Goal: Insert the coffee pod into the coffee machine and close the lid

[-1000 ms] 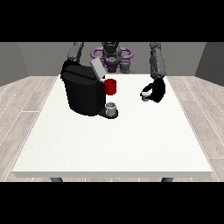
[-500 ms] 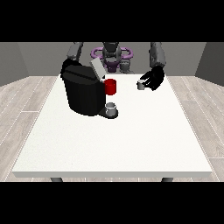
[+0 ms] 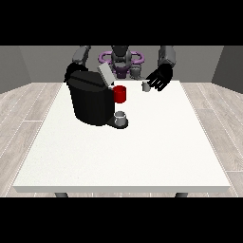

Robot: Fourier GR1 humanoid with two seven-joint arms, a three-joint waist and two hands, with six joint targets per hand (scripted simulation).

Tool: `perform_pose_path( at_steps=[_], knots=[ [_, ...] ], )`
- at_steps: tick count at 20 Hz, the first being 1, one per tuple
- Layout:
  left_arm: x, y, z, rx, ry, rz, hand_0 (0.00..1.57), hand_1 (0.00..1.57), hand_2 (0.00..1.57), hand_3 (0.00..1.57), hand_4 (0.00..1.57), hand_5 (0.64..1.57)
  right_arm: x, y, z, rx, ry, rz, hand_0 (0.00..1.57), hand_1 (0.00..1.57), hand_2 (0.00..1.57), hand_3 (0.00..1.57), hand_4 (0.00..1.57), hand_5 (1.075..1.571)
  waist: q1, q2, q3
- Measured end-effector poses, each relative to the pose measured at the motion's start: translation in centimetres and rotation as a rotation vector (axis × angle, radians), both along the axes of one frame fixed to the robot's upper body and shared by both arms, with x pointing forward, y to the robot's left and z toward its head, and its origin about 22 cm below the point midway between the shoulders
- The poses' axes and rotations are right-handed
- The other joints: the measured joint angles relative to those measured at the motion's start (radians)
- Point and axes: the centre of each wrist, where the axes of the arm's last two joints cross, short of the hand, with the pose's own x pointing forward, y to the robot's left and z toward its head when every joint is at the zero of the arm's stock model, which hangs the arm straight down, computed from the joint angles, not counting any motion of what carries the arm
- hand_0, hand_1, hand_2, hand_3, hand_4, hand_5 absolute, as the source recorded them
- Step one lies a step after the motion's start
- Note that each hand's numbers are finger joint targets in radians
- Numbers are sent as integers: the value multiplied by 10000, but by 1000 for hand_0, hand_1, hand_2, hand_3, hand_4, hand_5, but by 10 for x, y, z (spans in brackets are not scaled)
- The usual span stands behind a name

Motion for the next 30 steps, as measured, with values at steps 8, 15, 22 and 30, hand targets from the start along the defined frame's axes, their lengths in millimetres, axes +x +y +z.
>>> perform_pose_path(
  at_steps=[8, 15, 22, 30],
  knots=[
    [16, 1, 59, -123, -703, 289, 1272, 1272, 1307, 1244, 512, 1571, 7, 10, 19, -146, -219, 358, 0, 0, 0, 0, 511, 1571, -614, 141, -3],
    [25, -12, 101, -425, -1189, 389, 1264, 1264, 1319, 1251, 516, 1571, 12, 11, 28, -327, -548, 296, 0, 0, 0, 0, 520, 1571, -918, 528, 0],
    [28, -15, 128, -345, -1618, 348, 1265, 1265, 1297, 1236, 485, 1571, 17, 9, 39, -362, -1058, 359, 0, 0, 0, 0, 481, 1571, -1168, 995, 0],
    [29, -10, 139, -290, -1672, 515, 1326, 1326, 1335, 1233, 503, 1571, 14, 14, 44, -351, -1157, 454, 0, 0, 0, 0, 498, 1571, -1407, 1282, 0]
  ],
)
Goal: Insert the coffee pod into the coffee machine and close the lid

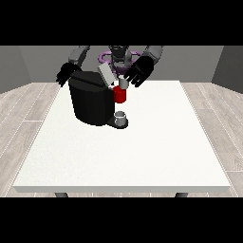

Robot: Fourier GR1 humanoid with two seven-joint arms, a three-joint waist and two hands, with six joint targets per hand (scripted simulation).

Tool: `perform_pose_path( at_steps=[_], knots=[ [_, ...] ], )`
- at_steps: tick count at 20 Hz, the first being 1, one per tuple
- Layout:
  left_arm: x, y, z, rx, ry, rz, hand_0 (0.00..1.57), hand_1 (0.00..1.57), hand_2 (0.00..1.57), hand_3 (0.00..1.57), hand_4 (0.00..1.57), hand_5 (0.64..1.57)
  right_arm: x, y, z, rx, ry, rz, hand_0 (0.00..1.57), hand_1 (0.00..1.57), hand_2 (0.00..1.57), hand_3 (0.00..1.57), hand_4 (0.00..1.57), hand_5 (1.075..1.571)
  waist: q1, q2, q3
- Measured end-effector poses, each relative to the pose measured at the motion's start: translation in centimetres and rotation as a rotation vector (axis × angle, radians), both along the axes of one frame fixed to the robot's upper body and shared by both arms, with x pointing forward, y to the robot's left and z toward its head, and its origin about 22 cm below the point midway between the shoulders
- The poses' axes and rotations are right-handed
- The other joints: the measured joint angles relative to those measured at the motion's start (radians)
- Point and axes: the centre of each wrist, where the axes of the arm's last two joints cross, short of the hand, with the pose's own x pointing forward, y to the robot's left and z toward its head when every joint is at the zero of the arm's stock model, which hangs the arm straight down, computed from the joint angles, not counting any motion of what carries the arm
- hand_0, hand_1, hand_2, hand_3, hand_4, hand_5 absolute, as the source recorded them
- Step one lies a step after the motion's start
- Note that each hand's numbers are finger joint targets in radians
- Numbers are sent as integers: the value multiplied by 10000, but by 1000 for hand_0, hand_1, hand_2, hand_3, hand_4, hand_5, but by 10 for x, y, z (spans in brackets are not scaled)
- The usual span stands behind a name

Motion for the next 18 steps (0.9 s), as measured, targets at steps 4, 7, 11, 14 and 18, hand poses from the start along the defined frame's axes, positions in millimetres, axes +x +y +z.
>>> perform_pose_path(
  at_steps=[4, 7, 11, 14, 18],
  knots=[
    [1, -10, -6, 64, 39, -169, 1260, 1260, 1298, 1208, 511, 1571, 1, -3, -2, 125, 26, -121, 0, 0, 0, 0, 513, 1571, 112, 3, 1],
    [2, -14, -5, 207, 6, -351, 1183, 1183, 1251, 1180, 499, 1571, 3, -4, 1, 222, -128, -213, 0, 0, 0, 0, 525, 1571, 166, 78, 0],
    [3, -25, -11, 185, 19, -476, 1203, 1203, 1272, 1200, 500, 1571, 7, -10, 5, 275, -73, -331, 0, 0, 0, 0, 462, 1571, 204, 54, 1],
    [3, -24, -12, 257, 64, -502, 1204, 1204, 1279, 1208, 521, 1571, 3, -16, -2, 276, -37, -362, 0, 0, 0, 0, 457, 1571, 221, 51, 0],
    [4, -25, -11, 201, 69, -410, 1184, 1184, 1248, 1186, 488, 1571, 3, -10, -1, 302, -186, -279, 0, 0, 0, 0, 443, 1571, 173, 175, 0]
  ],
)
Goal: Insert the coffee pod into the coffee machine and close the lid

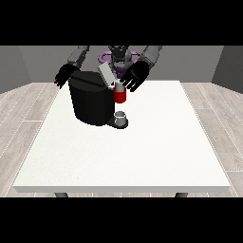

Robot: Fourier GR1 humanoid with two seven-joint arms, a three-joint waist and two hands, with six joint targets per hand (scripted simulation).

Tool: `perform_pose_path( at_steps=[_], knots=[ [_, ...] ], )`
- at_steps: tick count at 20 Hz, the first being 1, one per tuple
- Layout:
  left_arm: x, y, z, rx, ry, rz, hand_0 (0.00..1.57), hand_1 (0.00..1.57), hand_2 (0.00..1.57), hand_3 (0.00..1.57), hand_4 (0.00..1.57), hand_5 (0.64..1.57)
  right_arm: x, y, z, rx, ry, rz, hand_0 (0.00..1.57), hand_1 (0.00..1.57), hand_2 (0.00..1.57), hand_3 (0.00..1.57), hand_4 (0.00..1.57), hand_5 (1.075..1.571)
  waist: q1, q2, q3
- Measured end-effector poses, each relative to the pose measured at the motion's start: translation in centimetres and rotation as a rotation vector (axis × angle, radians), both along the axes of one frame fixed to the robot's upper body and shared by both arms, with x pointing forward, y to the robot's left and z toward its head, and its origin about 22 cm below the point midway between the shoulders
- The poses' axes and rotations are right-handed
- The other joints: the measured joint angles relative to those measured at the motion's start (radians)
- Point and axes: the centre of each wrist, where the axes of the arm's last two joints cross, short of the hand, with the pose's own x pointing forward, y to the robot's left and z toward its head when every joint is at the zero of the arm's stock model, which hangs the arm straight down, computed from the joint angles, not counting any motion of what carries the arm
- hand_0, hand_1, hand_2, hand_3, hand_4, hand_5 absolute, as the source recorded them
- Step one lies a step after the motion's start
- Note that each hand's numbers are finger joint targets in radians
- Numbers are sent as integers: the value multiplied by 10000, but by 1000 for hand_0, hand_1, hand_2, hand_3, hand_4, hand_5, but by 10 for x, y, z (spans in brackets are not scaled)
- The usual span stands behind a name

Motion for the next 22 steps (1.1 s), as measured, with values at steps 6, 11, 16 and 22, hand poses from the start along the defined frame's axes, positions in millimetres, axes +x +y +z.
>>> perform_pose_path(
  at_steps=[6, 11, 16, 22],
  knots=[
    [0, -2, -8, 111, 144, -68, 1230, 1230, 1274, 1180, 481, 1571, 1, -5, 0, 9, 49, -122, 0, 0, 0, 0, 403, 1571, 109, -33, 9],
    [0, 6, -5, 69, 61, 26, 1211, 1211, 1239, 1123, 460, 1571, 1, -1, 4, -46, 1, -112, 0, 0, 0, 0, 380, 1571, 4, 169, 11],
    [1, 2, -6, 186, 202, 6, 1134, 1134, 1170, 999, 457, 1571, -2, 0, -2, -35, -15, -129, 0, 0, 0, 0, 438, 1571, 21, 92, 9],
    [0, 6, -6, 421, 90, -135, 1051, 1051, 1118, 953, 365, 1571, 0, -7, 1, -13, -41, -114, 0, 0, 0, 0, 415, 1571, 74, 75, 12]
  ],
)
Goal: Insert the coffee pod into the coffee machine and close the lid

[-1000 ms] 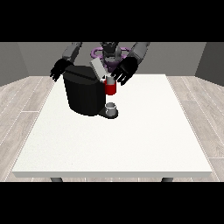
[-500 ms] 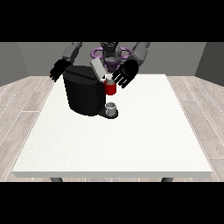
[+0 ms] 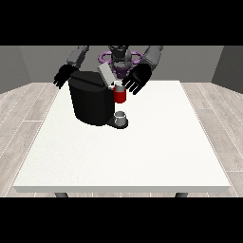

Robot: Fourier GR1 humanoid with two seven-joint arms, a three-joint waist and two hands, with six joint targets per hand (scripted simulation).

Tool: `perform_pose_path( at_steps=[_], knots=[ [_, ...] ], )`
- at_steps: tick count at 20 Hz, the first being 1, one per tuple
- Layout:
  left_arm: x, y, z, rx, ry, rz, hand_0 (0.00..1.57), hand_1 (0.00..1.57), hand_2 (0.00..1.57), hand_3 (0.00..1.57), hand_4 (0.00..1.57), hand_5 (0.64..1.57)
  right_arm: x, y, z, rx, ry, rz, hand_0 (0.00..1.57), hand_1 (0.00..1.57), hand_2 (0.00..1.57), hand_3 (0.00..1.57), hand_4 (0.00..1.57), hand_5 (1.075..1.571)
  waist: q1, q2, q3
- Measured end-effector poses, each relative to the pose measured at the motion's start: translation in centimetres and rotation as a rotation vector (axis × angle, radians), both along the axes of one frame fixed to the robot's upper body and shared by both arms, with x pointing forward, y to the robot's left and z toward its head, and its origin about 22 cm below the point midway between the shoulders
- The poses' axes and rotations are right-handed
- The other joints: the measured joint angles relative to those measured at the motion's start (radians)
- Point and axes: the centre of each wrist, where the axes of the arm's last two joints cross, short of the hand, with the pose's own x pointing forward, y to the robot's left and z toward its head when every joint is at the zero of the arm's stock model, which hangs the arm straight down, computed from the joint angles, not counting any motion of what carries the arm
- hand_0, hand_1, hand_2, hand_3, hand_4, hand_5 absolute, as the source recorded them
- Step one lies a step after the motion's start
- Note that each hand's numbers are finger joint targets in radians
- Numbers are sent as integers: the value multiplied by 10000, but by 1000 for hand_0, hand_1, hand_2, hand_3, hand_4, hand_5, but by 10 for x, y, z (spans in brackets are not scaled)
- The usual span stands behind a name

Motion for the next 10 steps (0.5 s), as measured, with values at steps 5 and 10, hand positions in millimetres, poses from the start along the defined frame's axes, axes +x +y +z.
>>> perform_pose_path(
  at_steps=[5, 10],
  knots=[
    [1, -4, 0, 151, 82, 78, 1066, 1066, 1115, 928, 371, 1571, -1, 1, -4, -25, 108, -33, 0, 0, 0, 0, 411, 1571, -1, -74, -11],
    [1, -6, -1, 546, 99, -111, 0, 0, 0, 0, 0, 1571, -1, 7, -5, -2, 139, -199, 0, 0, 0, 0, 353, 1571, 48, -64, -8]
  ],
)
